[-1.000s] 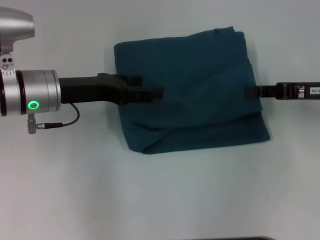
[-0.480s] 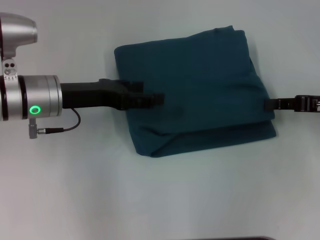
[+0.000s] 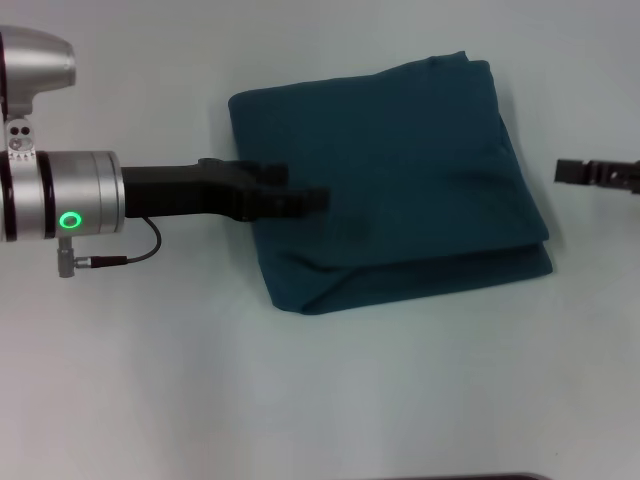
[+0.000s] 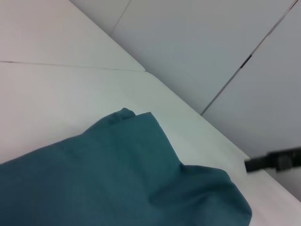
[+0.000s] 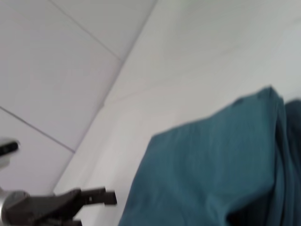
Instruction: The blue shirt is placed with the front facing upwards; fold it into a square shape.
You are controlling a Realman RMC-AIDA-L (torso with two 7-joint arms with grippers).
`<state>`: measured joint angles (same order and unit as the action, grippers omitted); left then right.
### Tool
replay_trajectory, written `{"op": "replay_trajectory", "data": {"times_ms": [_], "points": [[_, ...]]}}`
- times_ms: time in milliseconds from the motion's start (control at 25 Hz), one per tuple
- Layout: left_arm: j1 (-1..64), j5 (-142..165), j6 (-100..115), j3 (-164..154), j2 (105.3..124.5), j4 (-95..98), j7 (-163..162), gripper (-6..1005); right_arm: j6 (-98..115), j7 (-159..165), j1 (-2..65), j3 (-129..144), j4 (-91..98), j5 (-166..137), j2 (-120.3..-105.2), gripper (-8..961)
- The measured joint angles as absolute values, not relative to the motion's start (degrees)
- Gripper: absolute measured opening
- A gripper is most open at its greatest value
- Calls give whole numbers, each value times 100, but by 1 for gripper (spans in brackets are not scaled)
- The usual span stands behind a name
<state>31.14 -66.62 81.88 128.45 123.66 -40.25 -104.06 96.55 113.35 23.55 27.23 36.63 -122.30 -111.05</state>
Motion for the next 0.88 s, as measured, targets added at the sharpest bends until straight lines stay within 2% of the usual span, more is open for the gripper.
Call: {"op": "replay_trajectory", "data": {"times_ms": [200,280,400,480,800,880], "points": [[3157,-6673,8184,12717,12379,-4016,-10406,928,9827,11050,2390,2246,3721,-12062,-11051,508],[3222,-6710,8125,12622,12395,-3941,-10404,928,9705,10935,2476,2197,3663,-11875,-11082,584],[3389,-6745,7942,12481,12424,-3676,-10350,928,9404,10910,2669,2232,3611,-11760,-11180,637],[3513,-6747,7772,12376,12428,-3448,-10326,928,9216,10929,2854,2311,3566,-11812,-11242,617],[3588,-6735,7474,11976,12428,-3165,-10329,928,8794,11174,3254,2725,3327,-11900,-11269,538],[3560,-6703,7460,11930,12425,-3148,-10325,928,8644,11346,3307,2848,3325,-11901,-11278,453]]}}
